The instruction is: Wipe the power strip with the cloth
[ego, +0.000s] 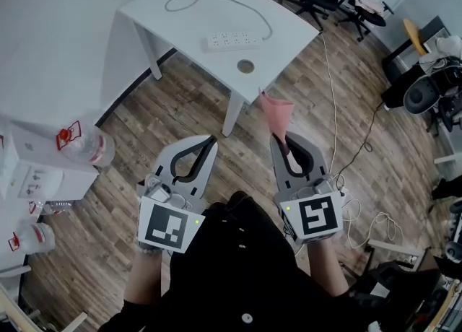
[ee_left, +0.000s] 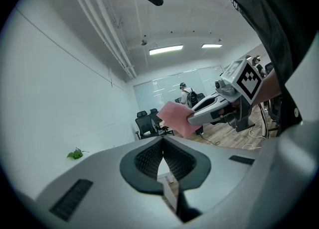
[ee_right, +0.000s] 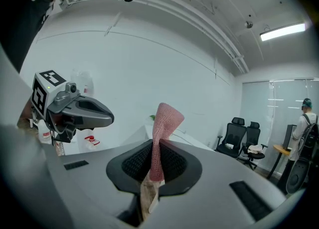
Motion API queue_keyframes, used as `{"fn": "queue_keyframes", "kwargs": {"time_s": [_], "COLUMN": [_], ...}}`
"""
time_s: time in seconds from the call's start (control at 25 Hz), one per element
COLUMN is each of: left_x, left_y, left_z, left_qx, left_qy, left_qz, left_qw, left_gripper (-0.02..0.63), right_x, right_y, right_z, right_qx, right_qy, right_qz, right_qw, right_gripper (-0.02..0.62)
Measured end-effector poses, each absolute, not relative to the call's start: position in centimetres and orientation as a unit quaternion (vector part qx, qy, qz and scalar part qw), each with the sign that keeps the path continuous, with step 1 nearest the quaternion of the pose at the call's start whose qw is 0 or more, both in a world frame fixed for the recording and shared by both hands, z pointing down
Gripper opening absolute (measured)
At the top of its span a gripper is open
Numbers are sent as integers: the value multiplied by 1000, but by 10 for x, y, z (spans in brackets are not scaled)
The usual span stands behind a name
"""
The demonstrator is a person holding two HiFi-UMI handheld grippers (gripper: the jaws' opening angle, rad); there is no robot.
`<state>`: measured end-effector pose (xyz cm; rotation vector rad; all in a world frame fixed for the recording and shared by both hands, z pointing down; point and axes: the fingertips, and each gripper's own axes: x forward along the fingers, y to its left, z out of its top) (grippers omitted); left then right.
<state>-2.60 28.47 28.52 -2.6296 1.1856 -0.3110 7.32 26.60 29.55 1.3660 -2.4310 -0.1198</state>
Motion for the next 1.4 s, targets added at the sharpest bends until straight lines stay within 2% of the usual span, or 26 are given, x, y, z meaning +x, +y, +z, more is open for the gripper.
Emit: {"fn": "queue_keyframes", "kwargs": {"time_s": [0.6, 1.4], "left_x": [-31, -5], "left_y": [262, 88], "left_z": [289, 284], "left_qx": [-898, -875], "left_qy": [411, 455], "left_qz": [-102, -121], "left_qw": [115, 114], "left_gripper": [14, 14], "right_x": [83, 110], "right_y": [239, 53], "right_z": [300, 305], "right_qx": [496, 451], "right_qy": [-849, -872], "right_qz": [-46, -36], "right_qw": [176, 188], "right_gripper": [49, 49]}}
